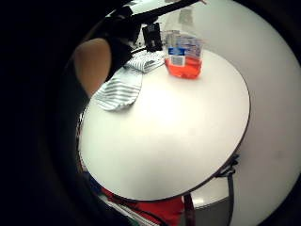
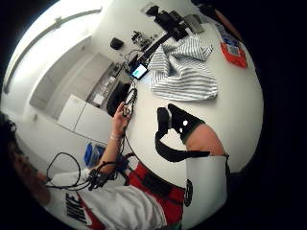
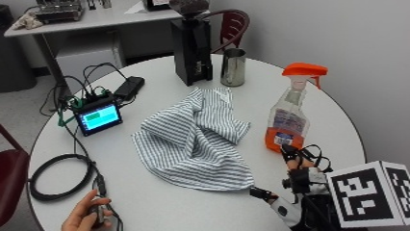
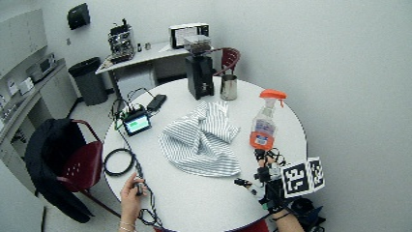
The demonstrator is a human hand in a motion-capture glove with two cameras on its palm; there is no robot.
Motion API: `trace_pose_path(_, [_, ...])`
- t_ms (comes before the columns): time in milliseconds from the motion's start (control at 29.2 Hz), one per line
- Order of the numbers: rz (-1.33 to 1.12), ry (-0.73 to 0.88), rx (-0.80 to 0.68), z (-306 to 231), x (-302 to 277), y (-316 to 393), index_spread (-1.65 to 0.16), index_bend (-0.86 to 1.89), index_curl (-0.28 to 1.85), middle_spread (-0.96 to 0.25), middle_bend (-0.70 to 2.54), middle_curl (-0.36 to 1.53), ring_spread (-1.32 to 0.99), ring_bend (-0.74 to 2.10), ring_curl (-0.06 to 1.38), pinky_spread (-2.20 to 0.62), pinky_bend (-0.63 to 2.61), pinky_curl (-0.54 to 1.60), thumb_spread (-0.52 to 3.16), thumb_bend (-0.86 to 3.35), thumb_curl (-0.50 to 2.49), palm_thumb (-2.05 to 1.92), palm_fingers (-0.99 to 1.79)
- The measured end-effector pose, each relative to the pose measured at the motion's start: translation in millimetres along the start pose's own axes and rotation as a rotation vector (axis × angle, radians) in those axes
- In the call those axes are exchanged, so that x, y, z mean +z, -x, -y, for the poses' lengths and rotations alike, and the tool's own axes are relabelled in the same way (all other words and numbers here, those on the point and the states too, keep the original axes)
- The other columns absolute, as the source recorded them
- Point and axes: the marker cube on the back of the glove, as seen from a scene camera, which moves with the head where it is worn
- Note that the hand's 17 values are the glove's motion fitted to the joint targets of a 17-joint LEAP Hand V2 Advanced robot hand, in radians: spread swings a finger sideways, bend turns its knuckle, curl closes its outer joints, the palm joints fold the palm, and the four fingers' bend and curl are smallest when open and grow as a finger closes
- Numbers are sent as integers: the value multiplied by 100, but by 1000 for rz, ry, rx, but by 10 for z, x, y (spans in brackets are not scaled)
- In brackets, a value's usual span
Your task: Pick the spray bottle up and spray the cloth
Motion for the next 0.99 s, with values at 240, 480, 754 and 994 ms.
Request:
trace_pose_path(240, [28, -33, 52, 94, 43, -60, -34, 14, 22, 1, 29, 31, 11, 23, 24, 24, 48, 32, 100, 7, 32, 69, 44])
trace_pose_path(480, [39, -53, 121, 199, 122, -154, -34, 13, 23, 1, 27, 32, 12, 23, 25, 24, 48, 33, 101, 2, 33, 70, 44])
trace_pose_path(754, [105, -34, 219, 649, 395, -132, -34, 11, 22, 2, 27, 34, 12, 25, 27, 23, 49, 33, 101, -3, 33, 70, 44])
trace_pose_path(994, [133, -56, 342, 1061, 461, -268, -33, 10, 21, 3, 26, 35, 12, 27, 28, 23, 50, 34, 100, -3, 32, 67, 42])
